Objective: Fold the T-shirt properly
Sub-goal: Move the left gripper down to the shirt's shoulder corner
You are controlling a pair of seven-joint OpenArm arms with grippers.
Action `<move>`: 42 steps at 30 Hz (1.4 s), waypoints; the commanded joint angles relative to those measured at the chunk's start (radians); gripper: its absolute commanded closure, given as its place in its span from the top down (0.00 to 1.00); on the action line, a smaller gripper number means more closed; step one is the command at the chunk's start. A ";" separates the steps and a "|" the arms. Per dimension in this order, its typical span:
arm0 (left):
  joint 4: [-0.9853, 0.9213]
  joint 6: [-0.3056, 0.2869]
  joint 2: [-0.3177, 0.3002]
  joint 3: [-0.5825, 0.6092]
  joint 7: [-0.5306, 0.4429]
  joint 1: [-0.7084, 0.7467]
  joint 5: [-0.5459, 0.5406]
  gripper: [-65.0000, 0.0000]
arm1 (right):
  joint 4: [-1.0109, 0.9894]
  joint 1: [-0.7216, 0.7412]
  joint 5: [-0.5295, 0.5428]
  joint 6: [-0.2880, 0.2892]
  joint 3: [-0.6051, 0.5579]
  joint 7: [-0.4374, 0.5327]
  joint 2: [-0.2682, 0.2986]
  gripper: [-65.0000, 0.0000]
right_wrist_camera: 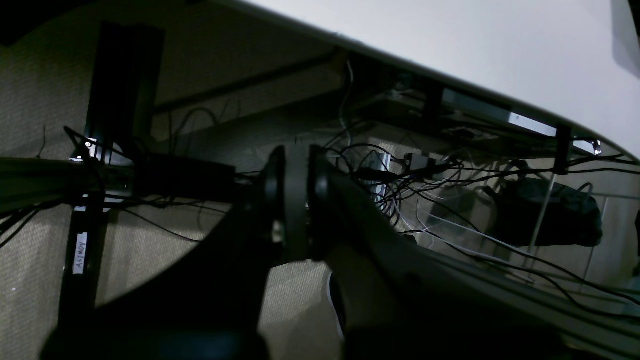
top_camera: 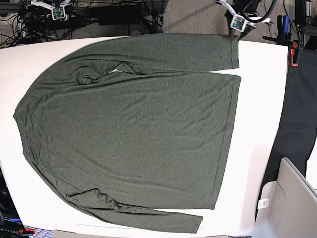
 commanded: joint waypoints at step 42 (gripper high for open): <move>-0.049 0.011 -0.140 0.158 -0.034 -0.039 0.446 0.23 | 0.018 0.019 0.001 -0.008 0.001 -0.065 -0.004 0.00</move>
